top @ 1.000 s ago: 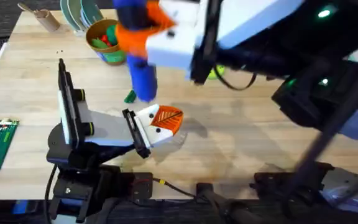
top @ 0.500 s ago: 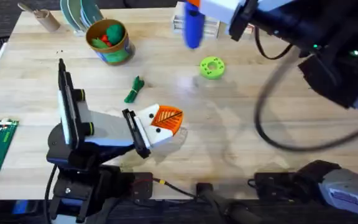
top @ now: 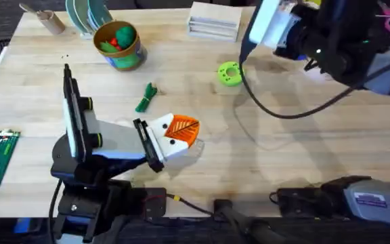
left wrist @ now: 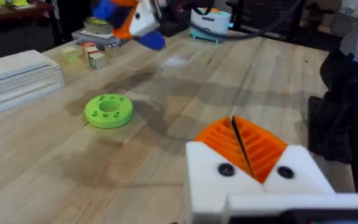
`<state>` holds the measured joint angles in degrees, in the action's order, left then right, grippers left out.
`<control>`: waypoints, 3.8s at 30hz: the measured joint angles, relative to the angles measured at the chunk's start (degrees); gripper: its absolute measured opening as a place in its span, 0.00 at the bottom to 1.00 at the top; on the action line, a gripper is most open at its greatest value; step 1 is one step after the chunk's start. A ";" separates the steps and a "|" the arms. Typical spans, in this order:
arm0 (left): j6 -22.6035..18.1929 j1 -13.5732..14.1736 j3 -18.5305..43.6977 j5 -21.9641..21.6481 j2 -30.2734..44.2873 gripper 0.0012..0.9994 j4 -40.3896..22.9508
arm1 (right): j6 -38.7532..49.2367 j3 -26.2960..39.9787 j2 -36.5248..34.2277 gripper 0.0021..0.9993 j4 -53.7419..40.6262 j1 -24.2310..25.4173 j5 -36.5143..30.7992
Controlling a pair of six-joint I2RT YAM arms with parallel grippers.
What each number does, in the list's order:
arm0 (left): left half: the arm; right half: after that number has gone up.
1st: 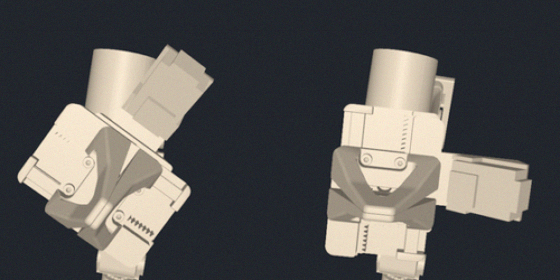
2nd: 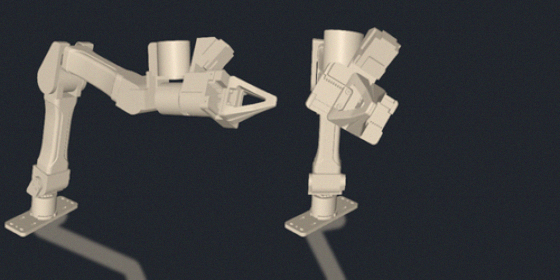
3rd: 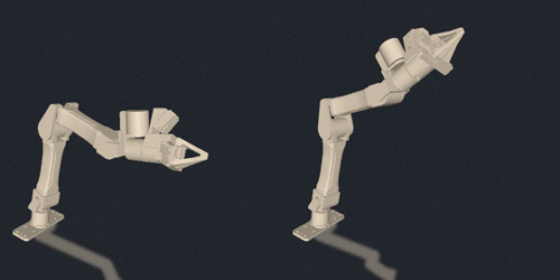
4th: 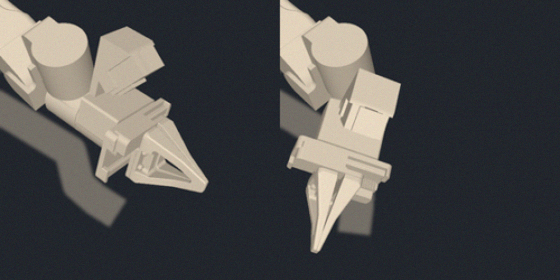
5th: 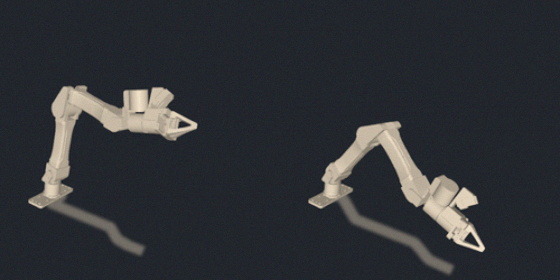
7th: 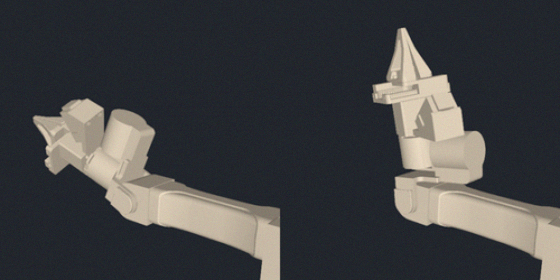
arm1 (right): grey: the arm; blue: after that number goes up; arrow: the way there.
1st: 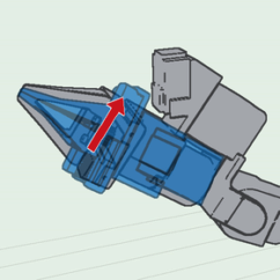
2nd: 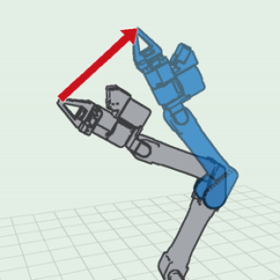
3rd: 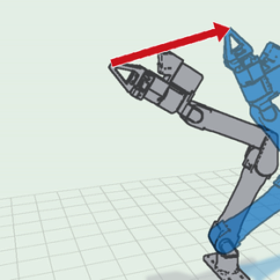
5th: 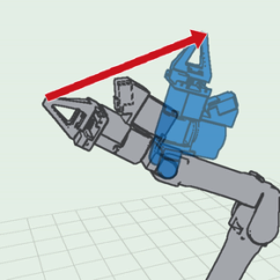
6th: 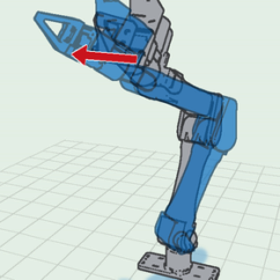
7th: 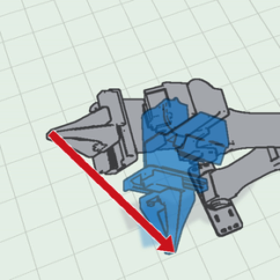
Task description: Pick up the gripper from the table and insert it into the empty holder that is missing its gripper. Then pick up a screw, insert it into the mounting hole, and use the screwdriver to tighten it. Finally, clean up the table by picking up the vegetable and placing it into the bucket.
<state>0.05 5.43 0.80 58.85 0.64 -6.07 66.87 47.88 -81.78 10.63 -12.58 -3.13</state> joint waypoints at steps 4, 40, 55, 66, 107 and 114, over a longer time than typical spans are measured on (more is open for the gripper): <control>0.00 0.00 0.00 0.00 0.00 0.02 0.00 | 6.96 0.00 -6.77 0.02 -3.02 0.02 -4.57; -0.02 0.00 0.00 0.00 -0.01 0.03 0.00 | -9.53 1.14 -9.99 0.99 -4.55 -3.13 -13.94; 0.39 0.00 0.00 -0.04 0.00 0.14 0.02 | -41.28 1.14 6.17 0.99 -4.42 -9.37 -14.45; 0.18 0.00 0.00 -0.15 -0.01 0.99 0.03 | -49.67 1.14 6.54 0.99 -4.61 -23.35 -14.37; -13.58 0.00 52.13 -59.60 43.34 0.99 -54.61 | -64.69 16.06 6.54 0.99 -33.64 -16.52 5.15; -13.78 0.00 52.13 -60.79 51.92 0.99 -54.00 | -64.69 16.09 6.54 0.99 -33.65 -16.52 5.17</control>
<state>-13.73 5.43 52.93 -1.95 52.56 -60.06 2.17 63.96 -75.24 -23.02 -29.10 2.04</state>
